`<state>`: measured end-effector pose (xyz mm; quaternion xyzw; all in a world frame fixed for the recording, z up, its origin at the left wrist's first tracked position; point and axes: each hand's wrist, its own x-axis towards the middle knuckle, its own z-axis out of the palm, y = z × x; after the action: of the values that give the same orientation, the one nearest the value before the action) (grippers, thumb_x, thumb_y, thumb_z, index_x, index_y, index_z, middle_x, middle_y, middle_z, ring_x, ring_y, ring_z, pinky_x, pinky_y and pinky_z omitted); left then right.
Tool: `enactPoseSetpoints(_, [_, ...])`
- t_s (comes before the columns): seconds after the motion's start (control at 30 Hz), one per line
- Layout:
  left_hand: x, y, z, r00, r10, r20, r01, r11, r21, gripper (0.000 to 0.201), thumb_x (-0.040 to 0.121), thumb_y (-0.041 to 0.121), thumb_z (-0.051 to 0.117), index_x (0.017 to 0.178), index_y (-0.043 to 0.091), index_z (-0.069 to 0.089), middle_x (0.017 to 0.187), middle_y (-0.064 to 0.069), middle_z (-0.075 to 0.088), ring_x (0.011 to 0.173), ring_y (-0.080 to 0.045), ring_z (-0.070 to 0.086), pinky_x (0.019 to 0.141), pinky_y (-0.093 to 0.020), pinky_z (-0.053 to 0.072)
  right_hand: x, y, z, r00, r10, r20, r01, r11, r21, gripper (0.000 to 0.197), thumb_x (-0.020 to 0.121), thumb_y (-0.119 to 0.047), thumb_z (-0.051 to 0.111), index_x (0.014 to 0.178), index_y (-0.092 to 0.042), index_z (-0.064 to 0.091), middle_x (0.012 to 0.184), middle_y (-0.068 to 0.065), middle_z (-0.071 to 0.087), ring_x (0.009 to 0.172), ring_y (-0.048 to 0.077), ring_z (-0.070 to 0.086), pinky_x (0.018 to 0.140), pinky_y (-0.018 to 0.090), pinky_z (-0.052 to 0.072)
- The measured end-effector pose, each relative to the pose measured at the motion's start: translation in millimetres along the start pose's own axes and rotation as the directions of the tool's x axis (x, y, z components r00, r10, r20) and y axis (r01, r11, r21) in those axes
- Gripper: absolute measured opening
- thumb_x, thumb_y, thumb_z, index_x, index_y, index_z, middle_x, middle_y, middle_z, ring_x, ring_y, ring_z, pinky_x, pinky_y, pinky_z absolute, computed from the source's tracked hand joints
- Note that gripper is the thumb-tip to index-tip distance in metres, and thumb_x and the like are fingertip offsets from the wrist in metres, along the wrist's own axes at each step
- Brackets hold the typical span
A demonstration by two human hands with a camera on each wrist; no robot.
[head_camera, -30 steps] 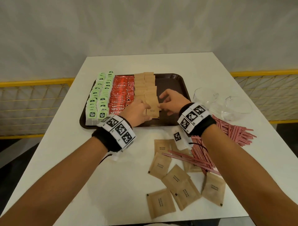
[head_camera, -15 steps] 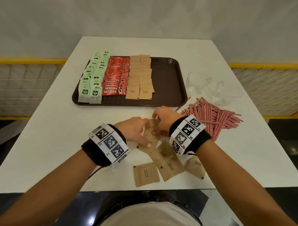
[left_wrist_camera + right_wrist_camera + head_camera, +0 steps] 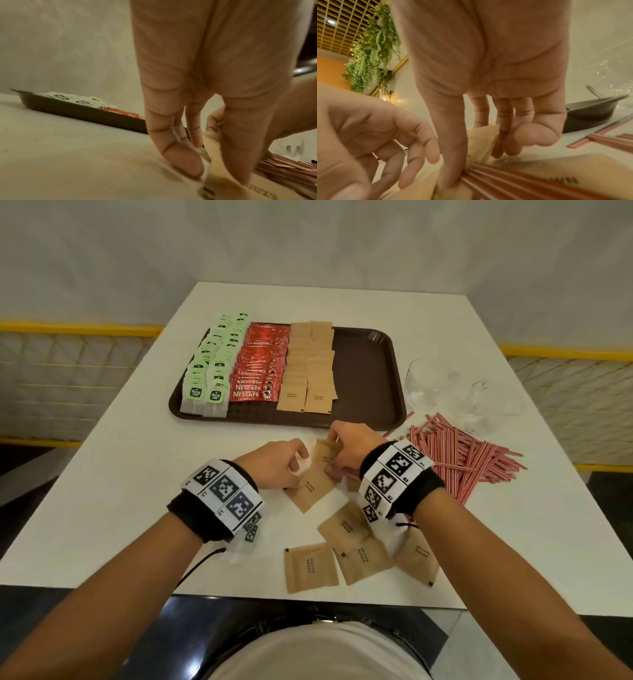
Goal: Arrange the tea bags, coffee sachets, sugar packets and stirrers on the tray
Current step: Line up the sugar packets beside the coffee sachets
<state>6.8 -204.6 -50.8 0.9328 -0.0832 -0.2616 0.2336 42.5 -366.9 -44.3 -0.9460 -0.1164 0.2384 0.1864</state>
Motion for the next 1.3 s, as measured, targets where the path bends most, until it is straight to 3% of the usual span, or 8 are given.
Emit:
enactPoseSetpoints(0.1, [0.7,3.1,3.1,0.998,-0.007,0.055,0.005,0.999,0.044,0.072,0.073,0.029,0.078,0.132,0.017,0.038,0.107,0.001,0.046,0.09,-0.013,0.048,0.076,-0.024,0.038,2.3,3.8,-0.8,1.0,0.001,-0.006,-0.001,0.996,0.09,0.034,0.082,-0.012,0.068,0.103,-0.021,0.042,0.104,0.003,0.055,0.088,0.018,0.053,0.057,0.023,0.04])
enactPoseSetpoints(0.2, [5.0,4.5,6.6,0.996,0.003,0.094,-0.009,0.998,0.061,0.075,0.071,0.028,0.08,0.131,0.014,0.037,0.101,0.002,0.048,0.09,-0.013,0.049,0.077,-0.025,0.039,6.3,7.1,-0.5,0.999,0.003,-0.037,0.005,0.974,0.226,0.028,0.083,-0.013,0.064,0.1,-0.023,0.044,0.104,0.004,0.057,0.087,0.02,0.057,0.059,0.024,0.045])
enactPoseSetpoints(0.47, [11.9,-13.9,-8.7,0.994,0.026,0.103,-0.022,0.999,-0.039,0.022,0.083,0.026,0.068,0.092,0.022,0.048,0.079,0.009,0.05,0.078,-0.011,0.049,0.062,-0.019,0.037,21.7,13.9,-8.8,1.0,-0.014,-0.025,0.023,0.91,0.414,0.029,0.088,0.002,0.052,0.082,-0.026,0.049,0.093,0.001,0.054,0.091,0.022,0.061,0.07,0.032,0.057])
enactPoseSetpoints(0.63, [10.3,-25.4,-36.6,1.0,0.008,0.024,0.001,0.935,-0.354,0.01,0.088,0.012,0.062,0.085,0.016,0.052,0.084,-0.002,0.062,0.064,-0.007,0.062,0.055,-0.013,0.048,26.6,14.5,-24.6,0.998,-0.056,-0.005,0.052,0.887,0.459,0.031,0.081,0.01,0.057,0.086,-0.02,0.053,0.097,0.006,0.056,0.082,0.019,0.06,0.075,0.031,0.055])
enactPoseSetpoints(0.8, [26.0,-30.1,-72.4,0.997,-0.019,-0.078,-0.028,0.826,-0.563,0.017,0.086,-0.005,0.057,0.094,0.01,0.053,0.08,-0.012,0.062,0.057,-0.004,0.066,0.057,-0.015,0.054,41.7,12.1,-40.9,0.995,-0.014,-0.096,0.063,0.843,0.534,0.018,0.085,-0.002,0.063,0.088,-0.018,0.058,0.108,0.009,0.062,0.099,0.023,0.063,0.082,0.032,0.056])
enactPoseSetpoints(1.0, [62.8,-23.0,-89.1,0.992,-0.047,-0.12,0.017,0.97,-0.243,0.033,0.087,0.01,0.064,0.118,0.008,0.053,0.076,-0.001,0.064,0.073,-0.012,0.06,0.065,-0.02,0.048,79.3,-0.5,-46.6,0.985,0.079,-0.152,0.002,0.881,0.473,0.015,0.083,-0.008,0.066,0.093,-0.017,0.06,0.105,0.009,0.064,0.095,0.028,0.066,0.085,0.043,0.056])
enactPoseSetpoints(1.17, [81.8,-16.8,-89.7,0.967,-0.084,-0.24,0.097,0.994,0.045,0.044,0.085,0.018,0.067,0.126,0.008,0.054,0.112,-0.009,0.064,0.107,-0.022,0.057,0.086,-0.026,0.039,97.0,-5.9,-49.0,0.989,0.125,-0.082,-0.09,0.935,0.343,0.027,0.081,-0.007,0.069,0.108,-0.01,0.065,0.1,0.008,0.06,0.093,0.024,0.06,0.084,0.034,0.052])
enactPoseSetpoints(1.3, [94.8,-18.8,-89.1,0.961,-0.098,-0.259,0.14,0.979,0.149,0.042,0.083,0.017,0.069,0.122,0.008,0.057,0.115,-0.009,0.063,0.108,-0.023,0.057,0.09,-0.03,0.043,104.4,-7.3,-48.8,0.986,0.152,-0.075,-0.125,0.951,0.284,0.027,0.083,-0.005,0.067,0.109,-0.011,0.066,0.098,0.006,0.058,0.098,0.026,0.061,0.087,0.033,0.053])
